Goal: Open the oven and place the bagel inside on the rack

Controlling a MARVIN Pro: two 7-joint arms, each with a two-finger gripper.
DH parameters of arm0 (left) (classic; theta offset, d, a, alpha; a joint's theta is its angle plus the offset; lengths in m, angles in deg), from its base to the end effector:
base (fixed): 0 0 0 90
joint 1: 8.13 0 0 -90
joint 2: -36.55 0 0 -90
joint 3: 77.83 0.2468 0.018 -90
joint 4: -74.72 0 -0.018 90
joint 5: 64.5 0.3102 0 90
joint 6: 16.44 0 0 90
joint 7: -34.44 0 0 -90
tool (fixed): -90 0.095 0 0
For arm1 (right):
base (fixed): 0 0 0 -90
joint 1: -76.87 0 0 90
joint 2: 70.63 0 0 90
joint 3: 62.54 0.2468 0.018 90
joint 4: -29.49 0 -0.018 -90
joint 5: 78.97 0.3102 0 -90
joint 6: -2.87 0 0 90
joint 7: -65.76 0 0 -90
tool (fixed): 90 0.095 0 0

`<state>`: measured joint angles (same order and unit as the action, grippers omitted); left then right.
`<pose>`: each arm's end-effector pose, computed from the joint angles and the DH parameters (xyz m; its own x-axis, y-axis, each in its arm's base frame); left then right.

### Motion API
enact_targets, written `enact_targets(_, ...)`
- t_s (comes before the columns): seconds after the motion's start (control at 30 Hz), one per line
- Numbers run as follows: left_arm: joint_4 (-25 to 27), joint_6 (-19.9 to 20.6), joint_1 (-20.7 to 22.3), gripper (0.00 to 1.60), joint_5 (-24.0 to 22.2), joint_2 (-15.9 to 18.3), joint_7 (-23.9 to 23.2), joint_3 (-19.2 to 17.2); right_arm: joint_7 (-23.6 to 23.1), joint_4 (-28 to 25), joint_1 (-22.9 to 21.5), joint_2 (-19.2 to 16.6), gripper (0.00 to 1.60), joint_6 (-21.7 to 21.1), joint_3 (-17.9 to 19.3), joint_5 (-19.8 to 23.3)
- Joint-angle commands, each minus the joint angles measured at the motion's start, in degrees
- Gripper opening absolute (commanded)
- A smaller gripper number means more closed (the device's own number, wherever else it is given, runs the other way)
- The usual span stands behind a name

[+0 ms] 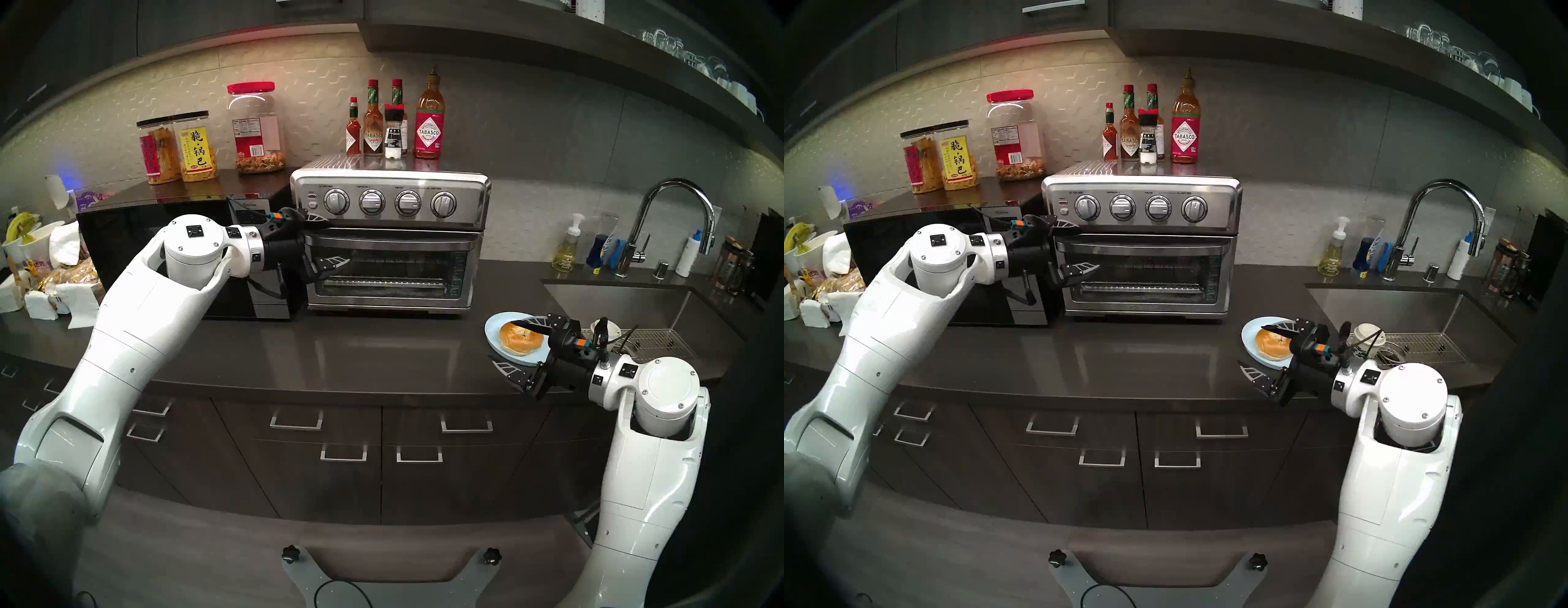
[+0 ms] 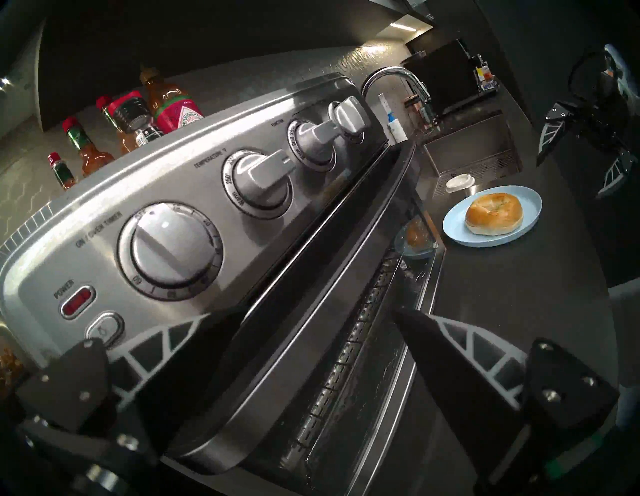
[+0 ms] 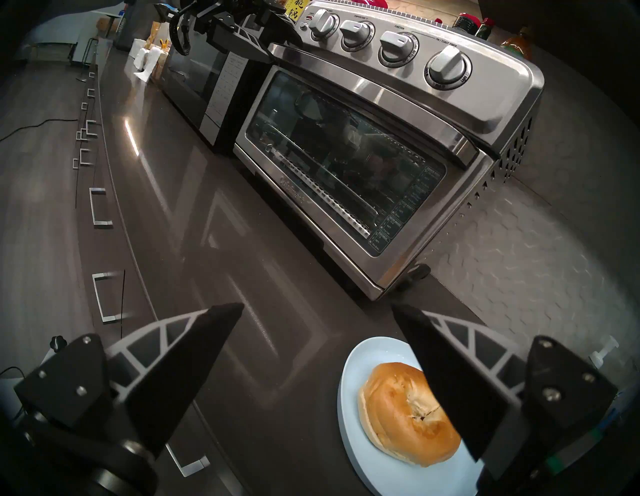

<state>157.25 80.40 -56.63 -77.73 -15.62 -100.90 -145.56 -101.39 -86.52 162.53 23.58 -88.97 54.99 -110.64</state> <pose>0.4967 0.0215 -0.0554 -0.3079 -0.4851 0.8184 -0.6794 -0.4901 -0.5461 0.3541 -0.0779 -0.1417 -0.1247 0.5656 0.8152 0.6094 -0.6047 0.5128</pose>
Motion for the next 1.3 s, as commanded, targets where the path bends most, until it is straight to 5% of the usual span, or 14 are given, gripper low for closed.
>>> enact_targets(0.0,-0.29,-0.3,2.13,1.6,0.23,-1.29,-0.22,0.4,0.01,-1.05,-0.46,0.1,1.6,0.01,-0.02,0.43)
enact_targets(0.77,-5.91,1.22,9.49,1.6,1.94,-2.91,-7.82,4.52,0.02,-1.02,-0.46,0.09,1.6,0.02,-0.03,0.41)
enact_targets(1.27,-2.72,2.62,5.05,1.6,3.1,-1.35,-7.85,5.99,0.01,-1.06,-0.45,0.11,1.6,0.0,-0.02,0.43)
